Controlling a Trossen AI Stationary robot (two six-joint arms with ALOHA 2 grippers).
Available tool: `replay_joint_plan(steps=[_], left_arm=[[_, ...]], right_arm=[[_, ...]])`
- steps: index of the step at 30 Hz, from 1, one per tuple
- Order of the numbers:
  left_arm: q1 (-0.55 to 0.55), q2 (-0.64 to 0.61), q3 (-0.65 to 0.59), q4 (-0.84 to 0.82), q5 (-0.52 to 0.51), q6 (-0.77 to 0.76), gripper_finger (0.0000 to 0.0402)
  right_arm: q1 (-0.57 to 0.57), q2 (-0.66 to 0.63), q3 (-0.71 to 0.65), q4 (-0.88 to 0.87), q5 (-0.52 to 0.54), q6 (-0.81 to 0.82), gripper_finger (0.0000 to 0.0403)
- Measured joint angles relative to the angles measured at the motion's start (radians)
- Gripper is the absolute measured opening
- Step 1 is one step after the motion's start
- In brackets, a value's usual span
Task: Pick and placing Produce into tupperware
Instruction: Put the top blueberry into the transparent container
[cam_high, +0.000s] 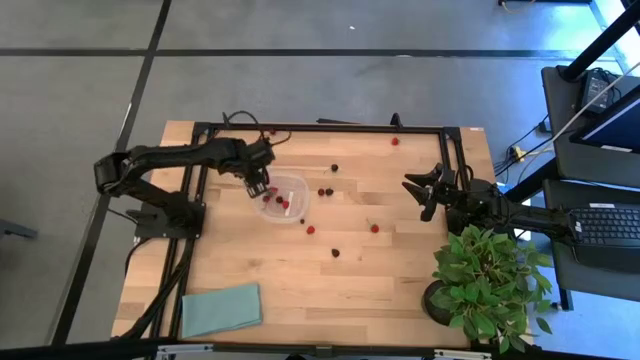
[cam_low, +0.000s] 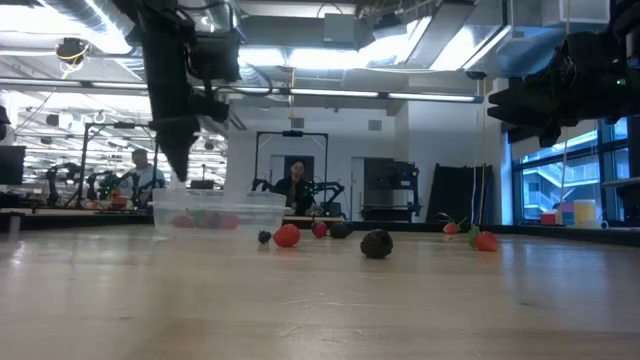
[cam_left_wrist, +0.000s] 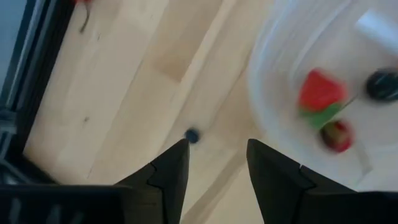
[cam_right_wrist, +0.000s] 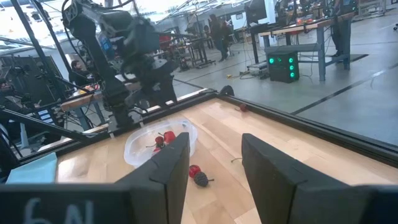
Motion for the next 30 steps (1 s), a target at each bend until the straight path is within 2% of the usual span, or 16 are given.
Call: replay_joint_plan(steps=[5, 15, 20, 23, 26, 30], left_arm=[[0.077, 0.001, 0.000, -0.024, 0.000, 0.172, 0.0154], [0.150, 0.001, 0.000, 0.017, -0.007, 0.237, 0.0154], [0.150, 0.001, 0.000, 0.006, 0.024, 0.471, 0.0154], [0.150, 0.005, 0.000, 0.010, 0.092, 0.597, 0.0154], [0.156, 0.007, 0.000, 0.015, 0.146, 0.603, 0.0154], [0.178, 0.007, 0.000, 0.016, 0.165, 0.543, 0.0154]], right_arm=[[0.000, 0.000, 0.000, 0.000, 0.000, 0.000, 0.0149], [0.000, 0.000, 0.000, 0.000, 0.000, -0.005, 0.0149], [0.000, 0.000, 0.000, 0.000, 0.000, -0.028, 0.0149], [0.000, 0.000, 0.000, 0.000, 0.000, -0.029, 0.0149], [0.000, 0.000, 0.000, 0.000, 0.000, -0.030, 0.0149], [0.000, 0.000, 0.000, 0.000, 0.000, -0.030, 0.0149]])
